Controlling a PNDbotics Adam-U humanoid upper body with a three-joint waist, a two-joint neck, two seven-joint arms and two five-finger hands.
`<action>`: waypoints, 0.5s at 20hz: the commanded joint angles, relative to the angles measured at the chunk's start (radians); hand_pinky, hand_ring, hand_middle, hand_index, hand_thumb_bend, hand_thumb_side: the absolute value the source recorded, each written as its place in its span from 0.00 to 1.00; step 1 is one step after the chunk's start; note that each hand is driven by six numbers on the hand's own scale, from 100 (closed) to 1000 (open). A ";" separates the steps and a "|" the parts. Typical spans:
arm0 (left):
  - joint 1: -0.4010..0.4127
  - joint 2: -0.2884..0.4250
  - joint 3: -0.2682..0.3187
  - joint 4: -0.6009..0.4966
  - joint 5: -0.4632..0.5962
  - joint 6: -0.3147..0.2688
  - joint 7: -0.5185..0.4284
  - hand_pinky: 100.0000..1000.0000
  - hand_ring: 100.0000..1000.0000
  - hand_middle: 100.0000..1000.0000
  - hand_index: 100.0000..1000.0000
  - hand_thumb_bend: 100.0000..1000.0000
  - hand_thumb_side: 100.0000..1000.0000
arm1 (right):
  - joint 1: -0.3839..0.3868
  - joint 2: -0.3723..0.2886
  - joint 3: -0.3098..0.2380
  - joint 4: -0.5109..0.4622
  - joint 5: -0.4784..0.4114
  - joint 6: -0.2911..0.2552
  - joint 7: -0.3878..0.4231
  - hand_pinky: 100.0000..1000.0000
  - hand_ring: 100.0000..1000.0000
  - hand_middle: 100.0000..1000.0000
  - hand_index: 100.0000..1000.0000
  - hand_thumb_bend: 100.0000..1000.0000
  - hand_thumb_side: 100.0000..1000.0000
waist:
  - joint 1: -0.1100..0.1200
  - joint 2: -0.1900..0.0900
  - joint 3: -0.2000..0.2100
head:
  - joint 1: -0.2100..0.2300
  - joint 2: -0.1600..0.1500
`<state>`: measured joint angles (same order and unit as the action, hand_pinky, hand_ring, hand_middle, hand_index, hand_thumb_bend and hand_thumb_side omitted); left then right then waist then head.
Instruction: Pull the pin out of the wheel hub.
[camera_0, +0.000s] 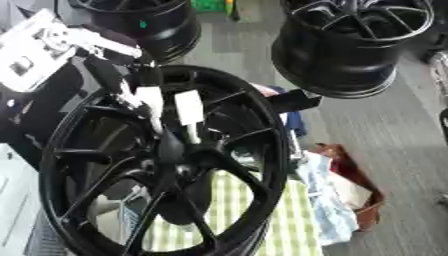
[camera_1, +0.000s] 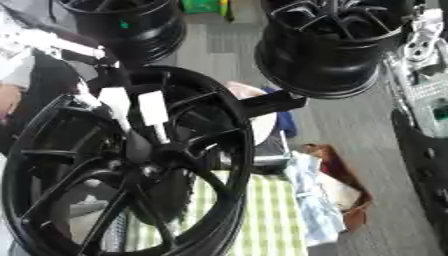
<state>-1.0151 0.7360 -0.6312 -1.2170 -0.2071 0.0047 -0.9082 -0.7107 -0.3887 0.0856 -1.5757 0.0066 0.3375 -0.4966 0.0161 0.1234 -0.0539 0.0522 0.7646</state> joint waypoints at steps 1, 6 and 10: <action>-0.022 0.010 0.004 0.007 -0.014 -0.010 0.001 0.80 0.78 0.66 0.79 0.57 0.37 | -0.011 -0.011 -0.012 -0.021 -0.002 -0.002 -0.004 0.66 0.67 0.56 0.71 0.00 0.71 | -0.001 -0.014 0.001 | 0.004 0.005; -0.020 0.008 -0.001 0.016 -0.037 -0.027 0.001 0.79 0.76 0.63 0.77 0.55 0.36 | -0.011 -0.010 -0.013 -0.023 -0.002 -0.004 -0.004 0.66 0.67 0.56 0.71 0.00 0.72 | -0.001 -0.014 0.000 | 0.006 0.005; -0.018 0.003 0.000 0.025 -0.045 -0.043 0.001 0.75 0.72 0.57 0.75 0.52 0.34 | -0.011 -0.009 -0.013 -0.023 -0.003 -0.005 -0.005 0.66 0.67 0.56 0.71 0.00 0.72 | -0.001 -0.014 0.000 | 0.009 0.005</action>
<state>-1.0148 0.7274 -0.6372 -1.1903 -0.2461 -0.0308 -0.9077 -0.7066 -0.3834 0.0827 -1.5760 0.0064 0.3358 -0.5006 0.0162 0.1234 -0.0539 0.0582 0.7646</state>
